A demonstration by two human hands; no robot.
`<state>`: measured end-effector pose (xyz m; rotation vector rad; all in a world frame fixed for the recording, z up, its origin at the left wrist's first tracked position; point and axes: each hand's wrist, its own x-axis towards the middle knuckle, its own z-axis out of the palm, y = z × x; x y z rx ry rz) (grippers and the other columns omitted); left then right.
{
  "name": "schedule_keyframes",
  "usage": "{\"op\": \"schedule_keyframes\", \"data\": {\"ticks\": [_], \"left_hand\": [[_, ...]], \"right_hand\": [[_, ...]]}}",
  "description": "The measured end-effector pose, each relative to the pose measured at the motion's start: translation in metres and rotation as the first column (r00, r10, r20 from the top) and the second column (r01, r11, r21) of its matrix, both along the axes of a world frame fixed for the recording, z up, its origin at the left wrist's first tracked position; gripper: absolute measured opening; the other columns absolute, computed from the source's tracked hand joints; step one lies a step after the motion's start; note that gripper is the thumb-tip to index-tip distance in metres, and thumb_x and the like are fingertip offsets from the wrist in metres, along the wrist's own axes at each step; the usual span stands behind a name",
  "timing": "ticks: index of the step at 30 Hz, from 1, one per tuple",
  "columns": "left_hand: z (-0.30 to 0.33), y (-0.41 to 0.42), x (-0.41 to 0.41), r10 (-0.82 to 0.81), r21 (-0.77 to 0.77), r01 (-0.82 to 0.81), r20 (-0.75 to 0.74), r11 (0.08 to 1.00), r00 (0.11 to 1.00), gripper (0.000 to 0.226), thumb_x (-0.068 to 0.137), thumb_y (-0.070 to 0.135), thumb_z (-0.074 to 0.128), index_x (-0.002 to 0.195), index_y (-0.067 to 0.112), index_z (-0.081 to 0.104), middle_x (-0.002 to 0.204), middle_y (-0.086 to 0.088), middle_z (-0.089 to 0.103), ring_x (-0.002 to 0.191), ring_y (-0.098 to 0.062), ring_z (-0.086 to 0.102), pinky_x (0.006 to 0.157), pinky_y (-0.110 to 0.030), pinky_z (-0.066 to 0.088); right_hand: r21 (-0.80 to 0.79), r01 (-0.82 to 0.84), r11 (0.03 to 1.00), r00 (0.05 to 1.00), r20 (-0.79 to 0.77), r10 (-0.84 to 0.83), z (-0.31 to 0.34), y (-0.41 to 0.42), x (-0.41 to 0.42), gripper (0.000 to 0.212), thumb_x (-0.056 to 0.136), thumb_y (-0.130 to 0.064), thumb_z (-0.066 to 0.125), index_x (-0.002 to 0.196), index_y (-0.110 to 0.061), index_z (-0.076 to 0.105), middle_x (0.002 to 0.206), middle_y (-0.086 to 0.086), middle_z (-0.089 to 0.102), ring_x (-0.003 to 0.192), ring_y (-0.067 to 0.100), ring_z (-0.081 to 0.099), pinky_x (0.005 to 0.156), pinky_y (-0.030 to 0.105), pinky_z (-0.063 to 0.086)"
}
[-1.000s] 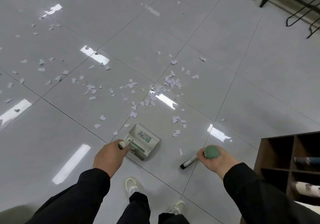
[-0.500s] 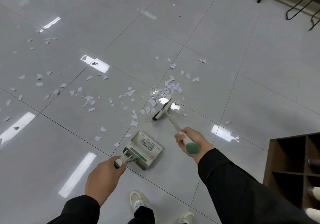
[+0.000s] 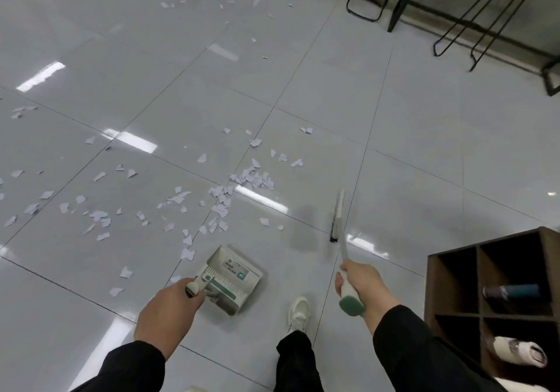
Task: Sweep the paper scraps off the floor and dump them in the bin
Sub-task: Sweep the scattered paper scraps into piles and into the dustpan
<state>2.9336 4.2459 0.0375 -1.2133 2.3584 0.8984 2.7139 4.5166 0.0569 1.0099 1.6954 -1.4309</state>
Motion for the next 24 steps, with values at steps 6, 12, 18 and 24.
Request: {"op": "schedule_keyframes", "data": {"ticks": [6,12,18,24], "left_hand": [[-0.009,0.044,-0.080,0.078,-0.001,-0.078,-0.009,0.997,0.997,0.025,0.099,0.048,0.055,0.086,0.029,0.063,0.073,0.004,0.066,0.069,-0.017,0.061,0.059,-0.029,0.047],[-0.018,0.075,-0.125,0.152,0.007,-0.152,-0.029,0.988,0.988,0.024,0.098,0.051,0.057,0.084,0.033,0.062,0.067,0.002,0.063,0.062,-0.018,0.057,0.056,-0.029,0.044],[-0.014,0.086,-0.131,0.271,0.001,-0.271,-0.004,0.963,0.963,0.024,0.094,0.062,0.057,0.085,0.040,0.062,0.063,0.007,0.060,0.061,-0.012,0.056,0.057,-0.028,0.045],[-0.012,0.081,-0.115,0.393,0.010,-0.393,-0.006,0.919,0.920,0.020,0.093,0.067,0.054,0.091,0.048,0.062,0.069,0.011,0.065,0.065,-0.008,0.061,0.060,-0.027,0.047]], "right_hand": [[0.203,-0.133,0.970,0.989,-0.037,0.143,-0.027,0.079,-0.114,0.024,0.099,-0.002,0.046,0.123,-0.002,0.049,0.105,0.021,0.055,0.062,0.021,0.053,0.036,0.021,0.048],[0.242,-0.303,0.922,0.953,0.047,0.301,-0.058,0.123,-0.196,0.035,0.100,-0.003,0.048,0.134,0.004,0.049,0.085,0.014,0.054,0.063,0.022,0.057,0.037,0.021,0.050],[0.010,-0.381,0.924,0.908,0.193,0.372,-0.072,0.055,-0.169,0.009,0.099,0.001,0.045,0.106,-0.003,0.047,0.087,0.020,0.050,0.051,0.023,0.050,0.038,0.023,0.047],[-0.106,-0.489,0.866,0.848,0.174,0.500,-0.064,-0.050,-0.143,0.008,0.100,-0.003,0.045,0.103,0.001,0.051,0.079,0.016,0.050,0.051,0.020,0.049,0.040,0.024,0.047]]}}
